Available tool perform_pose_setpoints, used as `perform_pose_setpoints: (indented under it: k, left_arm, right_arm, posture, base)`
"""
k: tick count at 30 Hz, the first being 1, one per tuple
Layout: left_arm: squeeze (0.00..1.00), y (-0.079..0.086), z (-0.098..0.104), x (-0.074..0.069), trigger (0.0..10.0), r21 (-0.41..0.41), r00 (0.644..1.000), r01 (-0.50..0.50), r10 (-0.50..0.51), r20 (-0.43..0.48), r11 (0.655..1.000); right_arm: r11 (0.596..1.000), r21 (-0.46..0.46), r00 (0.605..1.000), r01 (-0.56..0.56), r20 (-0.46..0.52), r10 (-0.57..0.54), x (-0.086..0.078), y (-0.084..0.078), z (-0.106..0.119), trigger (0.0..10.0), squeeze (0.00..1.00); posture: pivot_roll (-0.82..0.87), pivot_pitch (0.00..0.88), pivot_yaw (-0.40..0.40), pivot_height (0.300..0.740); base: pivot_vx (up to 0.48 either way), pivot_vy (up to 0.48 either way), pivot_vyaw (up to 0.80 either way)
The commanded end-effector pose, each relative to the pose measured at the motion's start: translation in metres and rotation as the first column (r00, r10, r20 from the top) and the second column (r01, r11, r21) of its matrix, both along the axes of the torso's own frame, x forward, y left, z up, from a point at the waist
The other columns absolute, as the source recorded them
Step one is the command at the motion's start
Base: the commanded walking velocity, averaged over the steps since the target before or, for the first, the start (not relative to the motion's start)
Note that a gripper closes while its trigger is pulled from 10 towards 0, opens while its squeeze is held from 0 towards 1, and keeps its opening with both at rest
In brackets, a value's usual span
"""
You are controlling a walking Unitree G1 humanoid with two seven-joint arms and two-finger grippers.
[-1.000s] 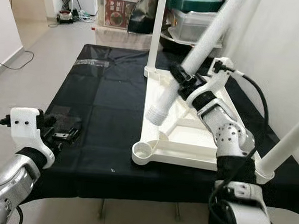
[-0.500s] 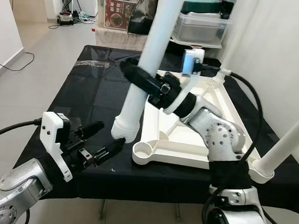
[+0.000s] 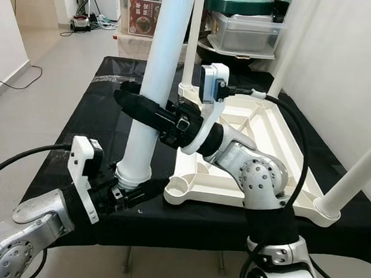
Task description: Building children table
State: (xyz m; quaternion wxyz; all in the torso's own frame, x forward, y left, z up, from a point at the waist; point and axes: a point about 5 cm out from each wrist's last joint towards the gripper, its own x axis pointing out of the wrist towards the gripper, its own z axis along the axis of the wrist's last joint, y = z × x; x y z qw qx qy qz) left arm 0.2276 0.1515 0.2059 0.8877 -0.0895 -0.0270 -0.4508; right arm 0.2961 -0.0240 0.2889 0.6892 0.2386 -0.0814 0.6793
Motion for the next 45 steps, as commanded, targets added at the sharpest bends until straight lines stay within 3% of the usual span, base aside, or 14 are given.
perform_pose_setpoints:
  k: [1,4,5,6,13,14,16,17,20,22,25,30,32,45]
  left_arm:
    - [0.00,0.001,-0.001,0.002,0.0,0.002,1.000,-0.001,0.001,0.005,1.000]
    - [0.00,-0.001,-0.001,0.001,0.0,0.001,1.000,0.011,-0.011,0.015,1.000]
    - [0.00,-0.003,-0.001,-0.001,0.0,0.001,1.000,0.016,-0.016,0.025,1.000]
    - [0.00,-0.004,0.000,-0.002,0.0,0.001,0.999,0.019,-0.019,0.031,1.000]
    - [0.00,0.001,-0.001,0.001,0.0,0.058,0.997,-0.061,0.058,0.048,0.996]
    - [0.00,0.007,-0.004,0.009,0.0,0.125,0.987,-0.155,0.149,0.059,0.980]
    - [0.00,0.011,-0.005,0.014,0.0,0.171,0.975,-0.221,0.211,0.072,0.960]
    - [0.00,0.019,-0.009,0.024,0.0,0.259,0.941,-0.337,0.322,0.102,0.905]
    - [0.00,0.024,-0.012,0.030,0.0,0.313,0.912,-0.410,0.388,0.133,0.857]
    - [0.00,0.035,-0.020,0.049,2.5,0.439,0.803,-0.591,0.543,0.245,0.677]
    - [0.00,0.036,-0.026,0.060,1.0,0.506,0.735,-0.667,0.592,0.331,0.546]
    - [0.00,0.022,-0.036,0.069,0.0,0.551,0.732,-0.669,0.572,0.371,0.499]
    - [0.00,0.003,-0.040,0.076,10.0,0.581,0.742,-0.664,0.508,0.437,0.470]
    - [0.00,-0.024,-0.052,0.081,10.0,0.617,0.746,-0.664,0.419,0.517,0.421]
  right_arm:
    - [0.999,0.017,1.000,-0.027,0.017,0.027,-0.005,0.000,0.003,10.0,0.00]
    - [1.000,0.013,1.000,-0.022,0.014,0.022,-0.004,0.000,0.003,10.0,0.00]
    - [1.000,0.007,1.000,0.002,0.004,-0.002,-0.002,0.001,0.002,10.0,0.33]
    - [1.000,0.003,1.000,0.021,-0.003,-0.021,0.000,0.002,0.001,10.0,1.00]
    - [0.971,-0.051,0.970,0.235,-0.052,-0.238,0.020,0.002,-0.005,10.0,1.00]
    - [0.949,-0.079,0.946,0.306,-0.085,-0.312,0.027,-0.002,-0.007,10.0,0.75]
    - [0.933,-0.097,0.928,0.348,-0.108,-0.357,0.032,-0.004,-0.008,10.0,0.75]
    - [0.918,-0.113,0.908,0.380,-0.143,-0.394,0.035,-0.007,-0.009,10.0,0.00]
    - [0.909,-0.123,0.896,0.397,-0.164,-0.413,0.036,-0.009,-0.010,10.0,0.00]
    - [0.901,-0.125,0.862,0.416,-0.260,-0.434,0.035,-0.010,-0.014,10.0,0.00]
    - [0.899,-0.114,0.835,0.423,-0.336,-0.436,0.033,-0.007,-0.017,10.0,0.00]
    - [0.904,-0.104,0.808,0.415,-0.414,-0.419,0.031,0.002,-0.021,10.0,0.00]
    - [0.904,-0.120,0.782,0.410,-0.463,-0.416,0.030,0.014,-0.027,10.0,0.00]
    - [0.829,-0.248,0.646,0.502,-0.530,-0.549,0.041,0.014,-0.048,10.0,0.00]
  posture:
    - [0.03,0.000,-0.041,0.740]
    - [0.03,0.000,-0.044,0.740]
    - [0.03,0.000,-0.044,0.740]
    - [0.04,0.000,-0.048,0.740]
    - [0.04,0.000,-0.051,0.740]
    - [0.04,0.000,-0.053,0.740]
    - [0.04,0.000,-0.053,0.740]
    - [0.04,0.000,-0.053,0.740]
    - [0.04,0.000,-0.053,0.740]
    - [0.04,0.000,-0.051,0.740]
    - [0.03,0.000,-0.046,0.740]
    - [0.03,0.000,-0.049,0.740]
    - [0.03,0.000,-0.049,0.740]
    - [0.03,0.000,-0.058,0.740]
  base:
    - [0.000,0.000,0.00]
    - [0.000,0.000,0.00]
    - [0.000,0.000,0.00]
    - [0.000,0.000,0.00]
    - [0.000,0.000,0.00]
    - [0.000,0.000,0.00]
    - [0.000,0.000,0.00]
    - [0.000,0.000,0.00]
    - [0.000,0.000,0.00]
    - [0.000,0.000,0.00]
    - [0.000,0.000,0.00]
    - [0.000,0.000,0.00]
    - [0.000,0.000,0.00]
    - [0.000,0.000,0.00]
